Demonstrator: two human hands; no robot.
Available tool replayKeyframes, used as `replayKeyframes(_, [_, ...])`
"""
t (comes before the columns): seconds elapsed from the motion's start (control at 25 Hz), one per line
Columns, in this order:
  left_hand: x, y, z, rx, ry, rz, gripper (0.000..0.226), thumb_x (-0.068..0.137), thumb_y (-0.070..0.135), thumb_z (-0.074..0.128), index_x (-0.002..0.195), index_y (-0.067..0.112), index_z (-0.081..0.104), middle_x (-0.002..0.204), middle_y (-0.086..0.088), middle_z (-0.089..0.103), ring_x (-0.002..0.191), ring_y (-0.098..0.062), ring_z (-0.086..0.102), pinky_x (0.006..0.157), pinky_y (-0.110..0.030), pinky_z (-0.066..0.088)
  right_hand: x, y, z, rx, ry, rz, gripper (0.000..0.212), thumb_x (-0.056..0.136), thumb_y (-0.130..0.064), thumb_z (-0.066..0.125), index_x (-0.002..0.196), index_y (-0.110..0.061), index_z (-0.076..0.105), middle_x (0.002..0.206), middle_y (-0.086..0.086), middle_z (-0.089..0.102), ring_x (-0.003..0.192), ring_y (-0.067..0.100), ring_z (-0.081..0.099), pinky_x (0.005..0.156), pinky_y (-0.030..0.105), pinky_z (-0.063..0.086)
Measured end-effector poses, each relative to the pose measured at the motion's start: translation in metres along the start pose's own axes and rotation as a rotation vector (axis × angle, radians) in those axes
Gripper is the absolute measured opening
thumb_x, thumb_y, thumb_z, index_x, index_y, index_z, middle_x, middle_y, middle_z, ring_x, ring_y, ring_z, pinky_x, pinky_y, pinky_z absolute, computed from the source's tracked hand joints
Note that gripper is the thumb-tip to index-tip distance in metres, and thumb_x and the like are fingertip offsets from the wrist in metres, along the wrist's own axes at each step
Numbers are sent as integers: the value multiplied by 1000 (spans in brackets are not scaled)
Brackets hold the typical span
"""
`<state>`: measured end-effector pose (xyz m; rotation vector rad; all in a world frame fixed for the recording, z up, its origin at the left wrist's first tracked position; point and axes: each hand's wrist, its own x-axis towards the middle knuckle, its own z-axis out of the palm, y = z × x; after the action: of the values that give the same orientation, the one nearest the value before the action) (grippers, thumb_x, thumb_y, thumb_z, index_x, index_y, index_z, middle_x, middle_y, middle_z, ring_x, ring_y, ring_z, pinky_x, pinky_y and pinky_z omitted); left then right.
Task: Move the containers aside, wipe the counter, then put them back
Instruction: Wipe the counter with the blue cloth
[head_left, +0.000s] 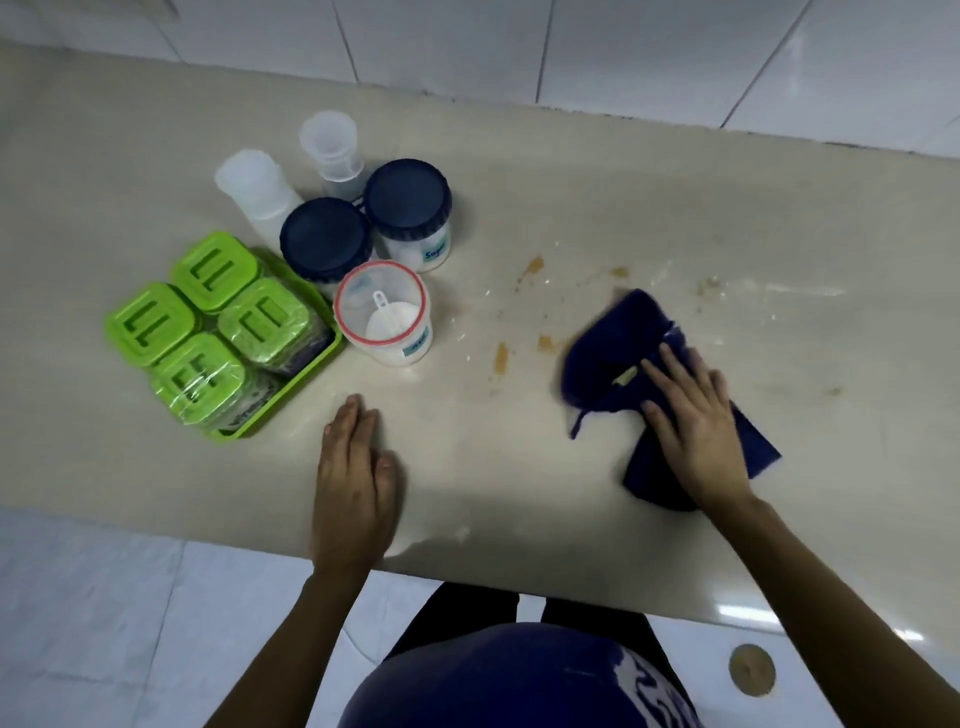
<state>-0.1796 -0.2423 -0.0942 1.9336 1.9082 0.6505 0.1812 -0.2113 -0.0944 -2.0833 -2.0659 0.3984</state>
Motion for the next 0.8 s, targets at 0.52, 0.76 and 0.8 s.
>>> replayKeyframes(0.52, [-1, -3, 4, 36, -11, -26, 50, 92, 22, 37, 135, -2, 46, 149, -17, 38, 140, -28, 32, 115, -48, 26, 45, -87, 38, -47, 19, -254, 49, 94, -38, 39, 136, -15, 50, 148, 6, 44, 141, 32, 33, 114, 49, 22])
replayKeyframes(0.76, [-1, -2, 3, 2, 9, -24, 50, 93, 24, 39, 135, -1, 46, 150, -16, 37, 142, -27, 31, 113, -51, 29, 80, -20, 0, 2, 98, 237, 57, 97, -44, 23, 146, -17, 33, 159, 5, 22, 148, 28, 7, 120, 48, 8])
replayKeyframes(0.8, [-1, -2, 3, 10, -2, -18, 49, 93, 24, 39, 135, -2, 46, 150, -16, 37, 142, -27, 31, 113, -51, 29, 78, -45, 9, 4, 102, 220, 55, 98, -42, 24, 146, -17, 33, 159, 5, 23, 148, 29, 7, 120, 48, 7])
